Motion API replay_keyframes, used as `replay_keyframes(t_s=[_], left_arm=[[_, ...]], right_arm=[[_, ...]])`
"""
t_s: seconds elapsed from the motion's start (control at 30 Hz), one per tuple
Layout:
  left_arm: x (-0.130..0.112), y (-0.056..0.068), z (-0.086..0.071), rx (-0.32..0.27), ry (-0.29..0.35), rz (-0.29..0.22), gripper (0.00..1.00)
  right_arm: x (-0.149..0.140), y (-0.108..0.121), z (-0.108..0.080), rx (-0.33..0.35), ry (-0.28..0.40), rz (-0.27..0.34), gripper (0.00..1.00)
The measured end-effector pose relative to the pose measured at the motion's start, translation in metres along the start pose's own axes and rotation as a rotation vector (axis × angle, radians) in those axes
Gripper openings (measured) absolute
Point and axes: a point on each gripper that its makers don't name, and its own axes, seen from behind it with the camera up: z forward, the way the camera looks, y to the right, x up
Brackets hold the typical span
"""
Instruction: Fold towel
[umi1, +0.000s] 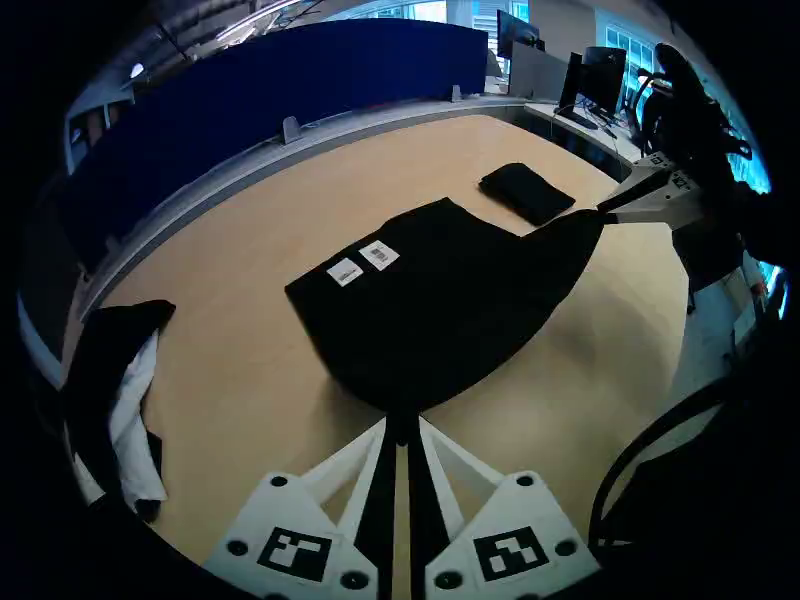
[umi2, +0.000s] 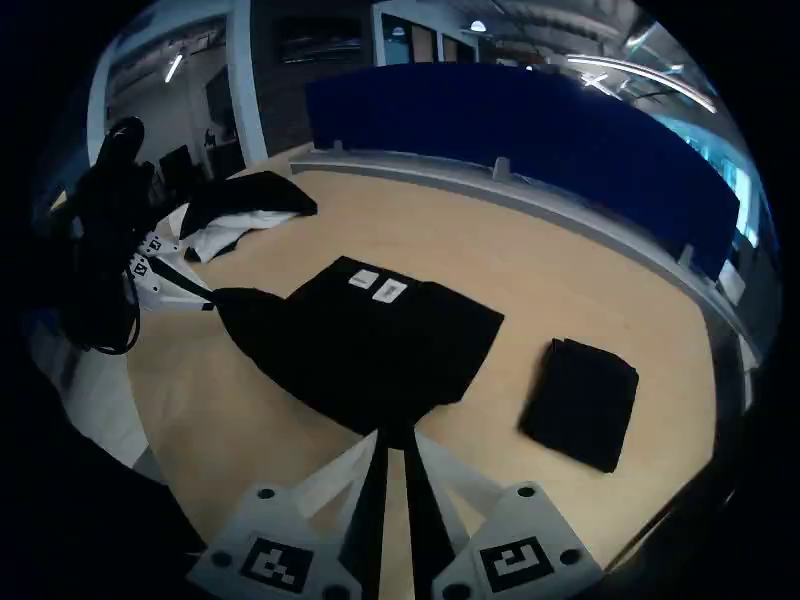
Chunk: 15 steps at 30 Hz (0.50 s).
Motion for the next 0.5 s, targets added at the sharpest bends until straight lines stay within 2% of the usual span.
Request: replay_keyframes(t_s=[0.3,0.5], left_arm=[[0.012,0.004,-0.026,0.002,0.002,0.011,0.07],[0.011,0.004,-0.028,0.002,-0.002,0.013,0.07]], right_arm=[[0.014,-0.008,-0.022,0.001,0.025,0.021,0.11],[0.015,-0.017,-0.030,0.014,0.028,0.041,0.11]])
